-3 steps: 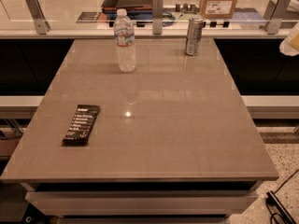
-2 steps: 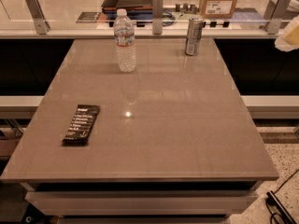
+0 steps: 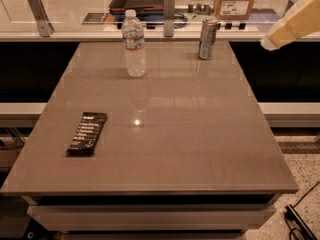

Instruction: Move redbull can near rxbar chocolate

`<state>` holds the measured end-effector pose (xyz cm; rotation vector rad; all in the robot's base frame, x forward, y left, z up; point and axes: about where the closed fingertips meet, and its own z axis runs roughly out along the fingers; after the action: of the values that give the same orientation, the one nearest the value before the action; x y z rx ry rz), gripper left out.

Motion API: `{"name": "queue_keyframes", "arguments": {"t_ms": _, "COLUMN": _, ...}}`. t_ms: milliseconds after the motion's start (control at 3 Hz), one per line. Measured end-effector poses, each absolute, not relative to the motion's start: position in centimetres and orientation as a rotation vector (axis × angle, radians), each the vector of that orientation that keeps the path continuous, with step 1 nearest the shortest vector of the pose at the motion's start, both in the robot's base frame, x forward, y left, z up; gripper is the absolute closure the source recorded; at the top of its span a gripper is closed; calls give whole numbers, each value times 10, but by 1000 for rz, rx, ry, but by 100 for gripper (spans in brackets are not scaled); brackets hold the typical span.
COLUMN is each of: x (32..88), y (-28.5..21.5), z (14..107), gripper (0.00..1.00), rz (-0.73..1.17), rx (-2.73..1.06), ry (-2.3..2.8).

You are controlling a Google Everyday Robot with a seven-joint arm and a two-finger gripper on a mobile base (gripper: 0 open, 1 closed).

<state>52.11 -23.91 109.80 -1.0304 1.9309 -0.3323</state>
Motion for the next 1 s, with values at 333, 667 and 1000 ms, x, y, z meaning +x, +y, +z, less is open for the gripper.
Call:
{"name": "queue_keyframes", "arguments": {"t_ms": 333, "x": 546, "y": -237, "z": 1081, "gripper": 0, "rz": -252, "rx": -914, "ry": 1910}}
{"name": "queue_keyframes", "arguments": {"t_ms": 667, "x": 566, "y": -235, "z": 1072, "gripper": 0, "rz": -188, "rx": -829, "ry": 1865}}
{"name": "queue_keyframes", "arguments": {"t_ms": 1000, "x": 587, "y": -237, "z": 1065, "gripper": 0, "rz": -143, "rx": -788, "ry": 1829}}
